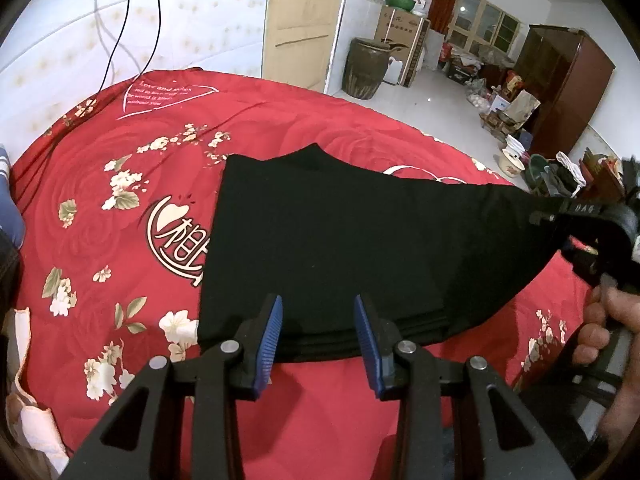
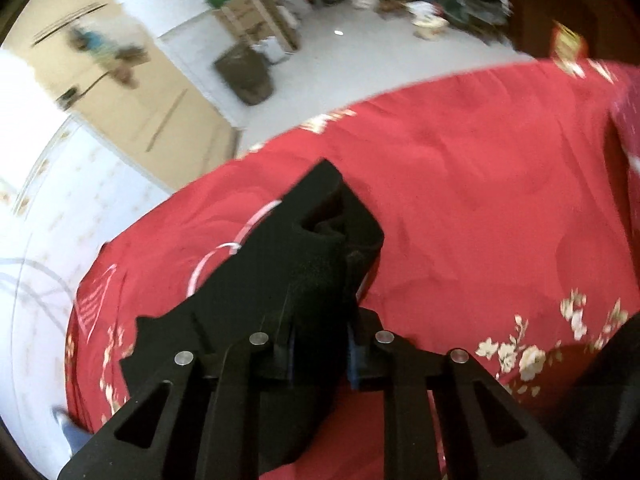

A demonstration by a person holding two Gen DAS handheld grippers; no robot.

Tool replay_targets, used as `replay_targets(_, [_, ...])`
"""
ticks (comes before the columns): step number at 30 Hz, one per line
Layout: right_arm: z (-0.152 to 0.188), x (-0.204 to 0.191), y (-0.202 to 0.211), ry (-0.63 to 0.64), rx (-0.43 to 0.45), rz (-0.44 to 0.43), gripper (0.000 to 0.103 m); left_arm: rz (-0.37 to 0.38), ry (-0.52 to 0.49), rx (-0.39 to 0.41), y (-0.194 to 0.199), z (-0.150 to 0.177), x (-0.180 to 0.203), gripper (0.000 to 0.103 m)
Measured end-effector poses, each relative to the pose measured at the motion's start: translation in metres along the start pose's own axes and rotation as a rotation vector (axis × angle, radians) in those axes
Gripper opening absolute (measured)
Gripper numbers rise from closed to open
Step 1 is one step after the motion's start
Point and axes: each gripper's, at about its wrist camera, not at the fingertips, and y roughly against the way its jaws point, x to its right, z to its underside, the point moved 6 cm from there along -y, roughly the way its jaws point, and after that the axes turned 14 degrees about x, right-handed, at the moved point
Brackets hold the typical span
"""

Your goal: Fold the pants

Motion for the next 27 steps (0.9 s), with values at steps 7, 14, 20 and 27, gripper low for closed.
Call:
replay_targets(7, [0.002, -0.081, 0.032, 0.238, 0.049, -0.185, 0.018, -0.045, 0.06, 0.014, 0.004, -0.003, -0.026, 0.04])
replay_targets(14, [0.064, -0.171, 0.046, 0.533, 0.01, -0.374, 0.018, -0.117, 0.163, 0.037, 0.015, -0.002, -0.077, 0.04])
replay_targets(20, [0.159, -0.206, 0.011, 0.74, -0.187, -0.464, 0.019, -0.151, 0.265, 0.061, 0.022, -0.006, -0.107, 0.04])
replay_targets(27, [0.214, -0.204, -0.003, 0.839, -0.292, -0.514, 0.036, -0.165, 0.286, 0.058, 0.019, -0.005, -0.116, 0.04])
